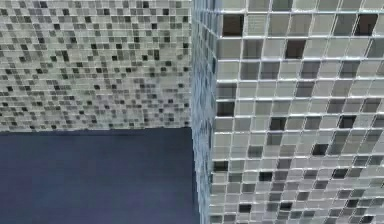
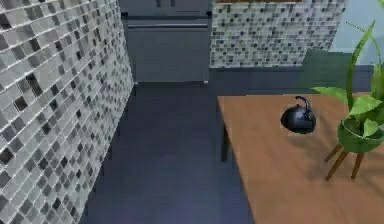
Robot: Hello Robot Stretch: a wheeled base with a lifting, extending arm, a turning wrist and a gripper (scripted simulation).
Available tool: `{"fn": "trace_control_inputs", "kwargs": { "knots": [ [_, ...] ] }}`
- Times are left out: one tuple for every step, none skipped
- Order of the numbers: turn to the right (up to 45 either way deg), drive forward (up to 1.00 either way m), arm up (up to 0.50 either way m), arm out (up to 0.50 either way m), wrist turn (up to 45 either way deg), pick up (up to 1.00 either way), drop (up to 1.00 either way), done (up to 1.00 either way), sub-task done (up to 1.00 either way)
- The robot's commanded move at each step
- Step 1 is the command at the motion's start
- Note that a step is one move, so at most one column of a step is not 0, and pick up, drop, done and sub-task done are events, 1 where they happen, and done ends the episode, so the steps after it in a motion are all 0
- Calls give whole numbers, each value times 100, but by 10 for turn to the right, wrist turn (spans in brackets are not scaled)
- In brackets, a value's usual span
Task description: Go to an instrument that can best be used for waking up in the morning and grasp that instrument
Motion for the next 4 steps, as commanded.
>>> {"fn": "trace_control_inputs", "kwargs": {
  "knots": [
    [450,0,0,0,0,0,0,0,0],
    [390,0,0,0,0,0,0,0,0],
    [30,0,0,0,0,0,0,0,0],
    [0,100,0,0,0,0,0,0,0]
  ]
}}
